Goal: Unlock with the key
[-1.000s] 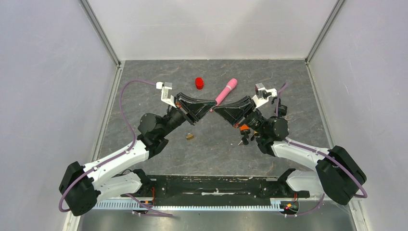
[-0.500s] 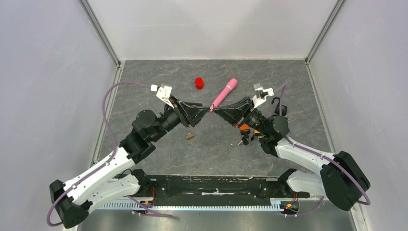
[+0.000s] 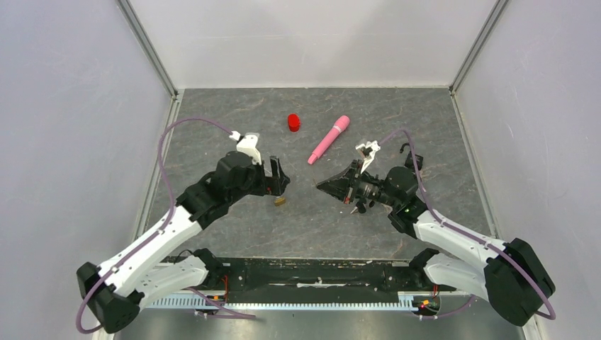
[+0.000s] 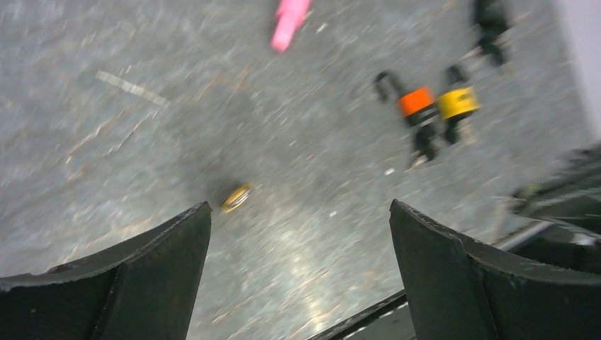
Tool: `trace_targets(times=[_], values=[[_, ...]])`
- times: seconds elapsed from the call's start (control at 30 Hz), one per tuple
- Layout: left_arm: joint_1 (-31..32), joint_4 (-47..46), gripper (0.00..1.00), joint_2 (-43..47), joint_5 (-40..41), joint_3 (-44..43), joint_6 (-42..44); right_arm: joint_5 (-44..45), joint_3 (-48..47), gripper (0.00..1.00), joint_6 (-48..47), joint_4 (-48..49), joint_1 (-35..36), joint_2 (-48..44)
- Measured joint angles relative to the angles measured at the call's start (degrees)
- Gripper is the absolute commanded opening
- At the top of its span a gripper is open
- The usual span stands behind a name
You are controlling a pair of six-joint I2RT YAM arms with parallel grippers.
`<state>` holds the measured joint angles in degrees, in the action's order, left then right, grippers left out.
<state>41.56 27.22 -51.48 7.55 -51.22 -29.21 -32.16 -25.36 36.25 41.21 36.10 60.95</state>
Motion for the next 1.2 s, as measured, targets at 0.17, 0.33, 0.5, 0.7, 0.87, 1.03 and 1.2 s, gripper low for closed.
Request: trace_targets(times=[0.17,0.33,0.5,0.7,0.87,1.03,1.2], values=[[-1.4,1.5,1.0,-5.7,1.1,4.8,3.7,-0.3,0.4,0.0,-4.2,-8.9,-0.3,-0.2],[-1.4,-0.4,0.95,-12.2,1.1,5.6,9.1,-1.7,1.2,0.0,-6.1,-11.1,-0.4,-0.1],[-1.4,-2.6,0.93,-19.0,1.0,5.5,17.0,-3.1,2.4,0.0,-7.0,-11.0,-0.5,-0.2],[-1.4,-4.2,0.86,-29.0,-1.4,5.0,25.5,-4.7,4.0,0.0,-7.3,-10.8,-1.0,-1.3],[-1.4,-5.9,0.71,-33.9,-2.7,5.0,28.7,-5.6,5.7,0.0,-7.5,-10.3,-1.4,-3.7],[-1.5,-7.7,0.52,-36.3,-3.3,3.9,30.6,-5.8,6.3,0.0,-7.9,-10.1,-1.7,-4.9],[-1.5,-8.1,0.15,-36.7,-3.6,3.2,31.6,-5.8,6.3,0.0,-8.3,-10.1,-1.8,-5.5]])
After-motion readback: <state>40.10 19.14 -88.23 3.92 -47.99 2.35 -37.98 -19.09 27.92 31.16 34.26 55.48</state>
